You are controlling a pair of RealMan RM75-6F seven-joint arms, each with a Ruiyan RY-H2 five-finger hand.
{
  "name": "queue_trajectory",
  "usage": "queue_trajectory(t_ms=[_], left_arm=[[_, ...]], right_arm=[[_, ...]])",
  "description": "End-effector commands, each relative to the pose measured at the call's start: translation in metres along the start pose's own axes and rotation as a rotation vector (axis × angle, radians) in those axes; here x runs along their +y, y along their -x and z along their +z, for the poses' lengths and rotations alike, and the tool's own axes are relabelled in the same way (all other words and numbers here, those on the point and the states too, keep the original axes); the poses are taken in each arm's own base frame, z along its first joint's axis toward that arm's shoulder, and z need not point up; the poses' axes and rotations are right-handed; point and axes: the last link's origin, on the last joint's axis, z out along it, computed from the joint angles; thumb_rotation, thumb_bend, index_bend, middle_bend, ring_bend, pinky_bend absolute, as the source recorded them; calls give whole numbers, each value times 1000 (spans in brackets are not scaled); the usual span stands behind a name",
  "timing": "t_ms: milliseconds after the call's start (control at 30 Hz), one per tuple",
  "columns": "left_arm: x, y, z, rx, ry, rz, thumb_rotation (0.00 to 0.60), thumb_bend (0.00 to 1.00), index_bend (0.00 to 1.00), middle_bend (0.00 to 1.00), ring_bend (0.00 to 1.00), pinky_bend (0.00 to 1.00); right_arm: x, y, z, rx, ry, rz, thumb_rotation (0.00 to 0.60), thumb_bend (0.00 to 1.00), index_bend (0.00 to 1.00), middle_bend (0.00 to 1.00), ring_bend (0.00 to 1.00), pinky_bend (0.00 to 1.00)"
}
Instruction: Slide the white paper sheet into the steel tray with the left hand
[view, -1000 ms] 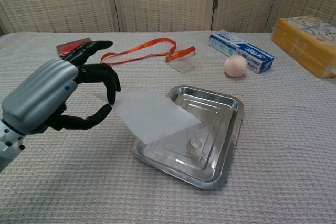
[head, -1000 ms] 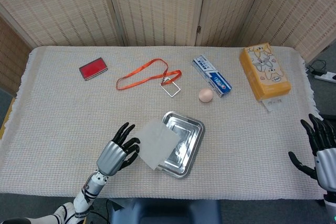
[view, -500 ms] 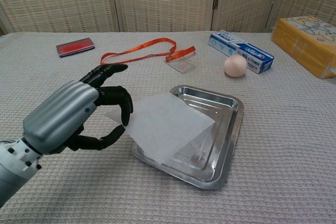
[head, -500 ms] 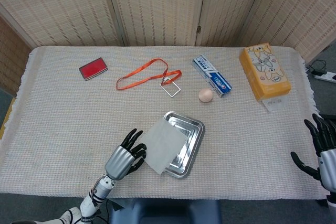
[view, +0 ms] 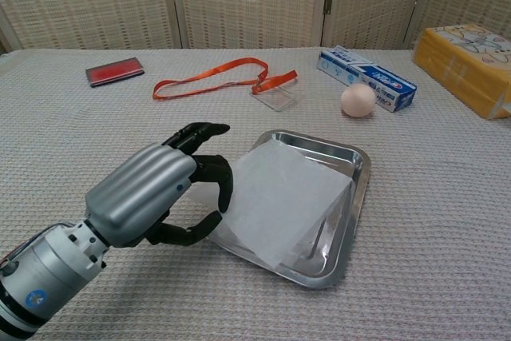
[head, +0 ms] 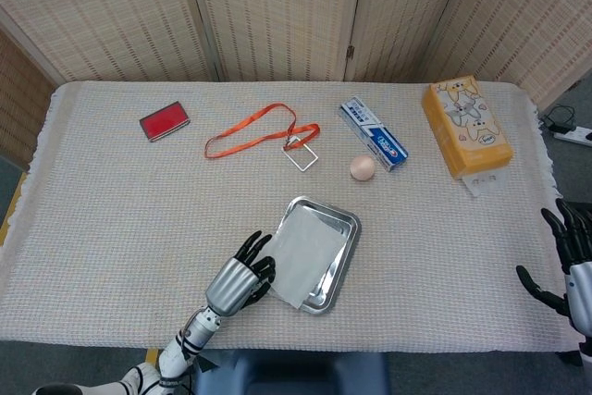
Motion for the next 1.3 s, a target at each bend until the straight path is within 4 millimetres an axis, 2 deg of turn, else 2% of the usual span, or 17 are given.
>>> queue_trajectory(t_ms=[33,367,733,800,867,933,1033,1167,1300], left_arm=[[0,1,3,4,2,3,600,597,727,470,58,0],[-1,7,10,-12,-9,-21,600,597,726,471,56,0],[-1,21,19,-40,-26,-54,600,597,713,471,55,0],[-1,24,19,-56,-19,-46,600,594,634,460,40,0],[-3,26,19,-70,-20,-40,600,556,487,419,15,0],[-3,26,20,-74,-30,-46,600,455,302,361,0,0],[-3,23,22,-67,-29,-47,600,364,134,322,0,0],[-3,17,23,-55,-27,-37,600,324,23,294,0,0],[-3,12,22,-58,-22,-13,600,319,6,276,0,0]], right_arm=[[2,-3,0,11,7,2,600,330,0,0,0,0],[10,-37,-4,59,-7,138,600,329,0,0,0,0],[15,-45,-5,62,-3,146,600,330,0,0,0,0],[16,-45,-4,61,6,147,600,331,0,0,0,0],[17,-45,-4,61,10,146,600,329,0,0,0,0],[17,-45,-4,63,12,142,600,329,0,0,0,0],[17,-44,-4,64,15,138,600,329,0,0,0,0],[16,-42,-4,56,12,135,600,330,0,0,0,0],[15,-40,-4,49,11,136,600,330,0,0,0,0]])
